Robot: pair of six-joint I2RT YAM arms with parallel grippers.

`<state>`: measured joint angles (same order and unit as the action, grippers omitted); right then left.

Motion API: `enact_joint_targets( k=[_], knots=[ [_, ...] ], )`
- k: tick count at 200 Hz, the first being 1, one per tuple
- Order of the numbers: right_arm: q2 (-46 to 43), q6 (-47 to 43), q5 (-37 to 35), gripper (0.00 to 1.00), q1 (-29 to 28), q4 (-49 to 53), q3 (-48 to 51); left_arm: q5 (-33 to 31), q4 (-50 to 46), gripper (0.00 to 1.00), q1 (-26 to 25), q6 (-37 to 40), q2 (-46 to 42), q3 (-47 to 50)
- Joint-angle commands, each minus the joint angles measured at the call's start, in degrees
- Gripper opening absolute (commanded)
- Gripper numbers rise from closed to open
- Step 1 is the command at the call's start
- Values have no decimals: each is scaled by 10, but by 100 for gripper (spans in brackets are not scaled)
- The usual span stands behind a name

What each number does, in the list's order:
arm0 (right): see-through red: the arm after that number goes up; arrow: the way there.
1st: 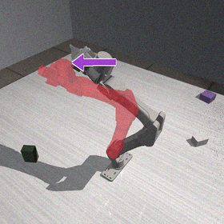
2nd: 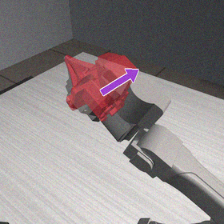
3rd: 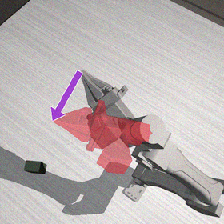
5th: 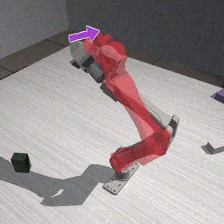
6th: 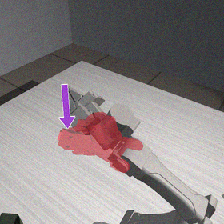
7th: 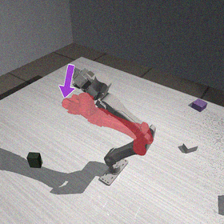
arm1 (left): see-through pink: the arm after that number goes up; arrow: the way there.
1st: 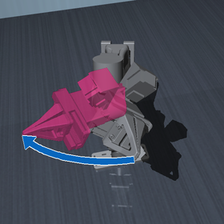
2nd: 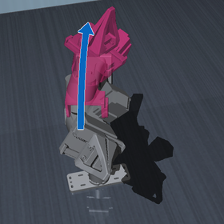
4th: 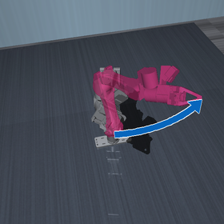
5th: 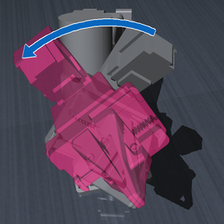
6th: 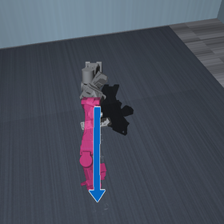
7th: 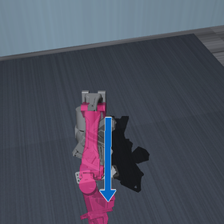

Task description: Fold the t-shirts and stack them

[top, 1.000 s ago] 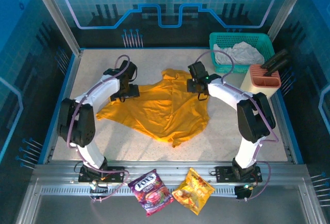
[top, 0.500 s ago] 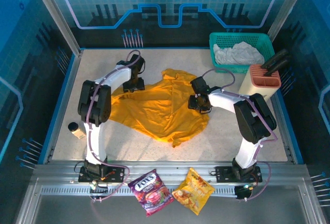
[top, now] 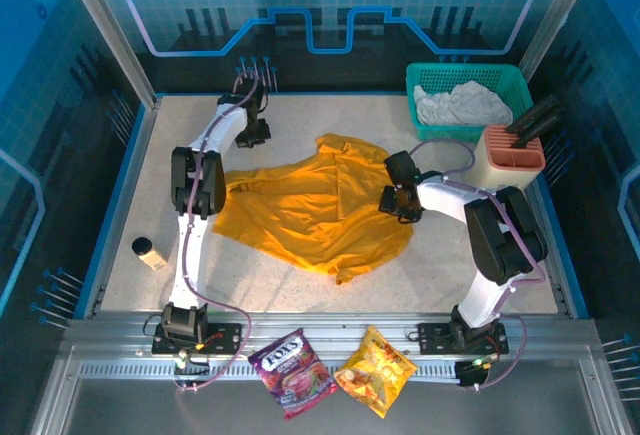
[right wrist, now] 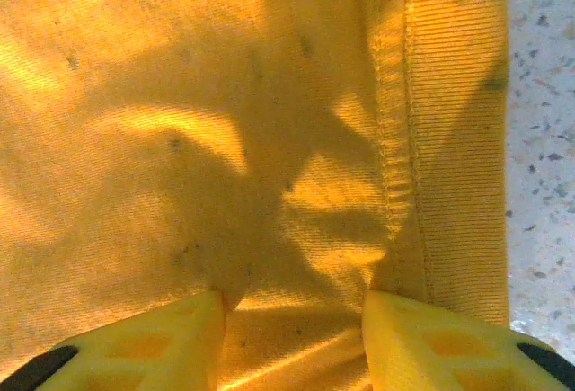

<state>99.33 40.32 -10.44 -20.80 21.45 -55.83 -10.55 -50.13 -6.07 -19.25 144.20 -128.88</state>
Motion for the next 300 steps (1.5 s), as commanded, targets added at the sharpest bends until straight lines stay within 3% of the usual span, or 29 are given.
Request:
enact_joint_targets(
  k=[1,10,33,53,66,97,148,193,270,300],
  knots=[
    [-10,-1,-7,45,12,30,-7,31,-25,14,-2,12,-30,24],
    [-12,-7,-8,45,14,31,-10,31,20,17,-6,11,-84,92],
    [-15,-17,-6,45,19,37,-17,15,96,46,-10,-5,-240,252],
    [-17,-22,-2,45,21,40,-22,-31,55,64,-9,-24,-331,312],
    [-22,-23,3,46,22,39,-21,-60,9,67,-7,-37,-366,335],
    [-34,-26,14,46,22,32,-13,-64,2,65,28,-82,-432,447],
    [-62,-38,21,46,23,35,-2,91,130,56,139,-145,-469,585],
    [-79,-39,23,46,23,34,12,92,172,51,160,-167,-423,564],
    [-83,-41,22,45,24,43,11,72,157,45,161,-151,-293,497],
    [-80,-42,23,44,24,46,8,70,155,35,161,-146,-261,477]
  ],
)
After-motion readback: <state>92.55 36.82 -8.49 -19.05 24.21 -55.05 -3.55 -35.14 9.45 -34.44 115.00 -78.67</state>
